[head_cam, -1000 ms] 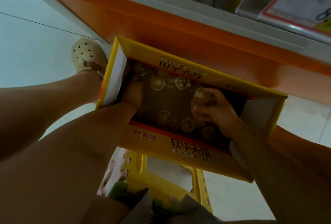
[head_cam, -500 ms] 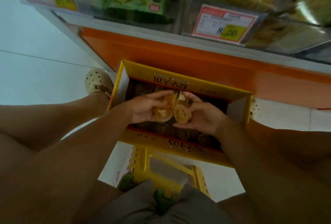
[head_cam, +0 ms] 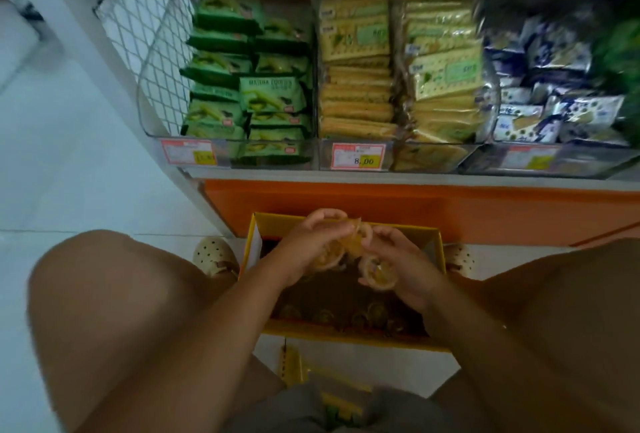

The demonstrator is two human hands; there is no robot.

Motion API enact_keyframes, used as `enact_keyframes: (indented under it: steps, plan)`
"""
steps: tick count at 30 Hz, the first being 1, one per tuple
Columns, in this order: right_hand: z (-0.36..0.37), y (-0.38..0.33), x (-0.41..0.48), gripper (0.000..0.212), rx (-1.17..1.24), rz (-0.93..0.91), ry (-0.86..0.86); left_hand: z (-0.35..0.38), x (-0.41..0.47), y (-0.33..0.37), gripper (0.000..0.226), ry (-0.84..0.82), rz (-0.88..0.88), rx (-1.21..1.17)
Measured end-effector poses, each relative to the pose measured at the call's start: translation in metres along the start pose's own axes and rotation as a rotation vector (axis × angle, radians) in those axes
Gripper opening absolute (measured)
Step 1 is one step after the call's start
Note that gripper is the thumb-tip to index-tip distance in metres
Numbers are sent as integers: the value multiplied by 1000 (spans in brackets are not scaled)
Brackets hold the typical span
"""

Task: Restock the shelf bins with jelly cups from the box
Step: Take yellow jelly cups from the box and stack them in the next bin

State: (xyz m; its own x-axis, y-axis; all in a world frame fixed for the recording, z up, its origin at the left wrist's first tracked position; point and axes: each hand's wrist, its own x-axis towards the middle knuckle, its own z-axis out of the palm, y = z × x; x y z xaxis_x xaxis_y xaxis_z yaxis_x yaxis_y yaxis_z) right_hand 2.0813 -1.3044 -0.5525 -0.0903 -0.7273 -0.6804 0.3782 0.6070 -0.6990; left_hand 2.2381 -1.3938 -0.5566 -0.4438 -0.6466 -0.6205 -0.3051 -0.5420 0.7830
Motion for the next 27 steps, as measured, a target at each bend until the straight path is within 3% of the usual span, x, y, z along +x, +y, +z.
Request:
enact_keyframes:
  steps: [4, 7, 11, 18, 21, 27]
  plan:
    - [-11, -24, -23, 29, 85, -80, -5, 5, -16, 28, 25, -27, -36, -183]
    - [-9, -41, -36, 24, 64, -157, -21, 18, -25, 43, 32, -78, -16, -103]
    - [-6, -64, -55, 24, 52, -246, 59, 28, -32, 62, 14, -61, 132, 23]
    - [-3, -121, -108, 11, -181, -463, 224, 31, -58, 113, 27, -36, 330, 206]
    - [-7, -164, -136, 10, -342, -637, 361, 35, -84, 155, 15, -34, 492, 332]
    - [-26, -296, -207, 15, -600, -1035, 605, 31, -131, 254, 23, 74, 827, 392]
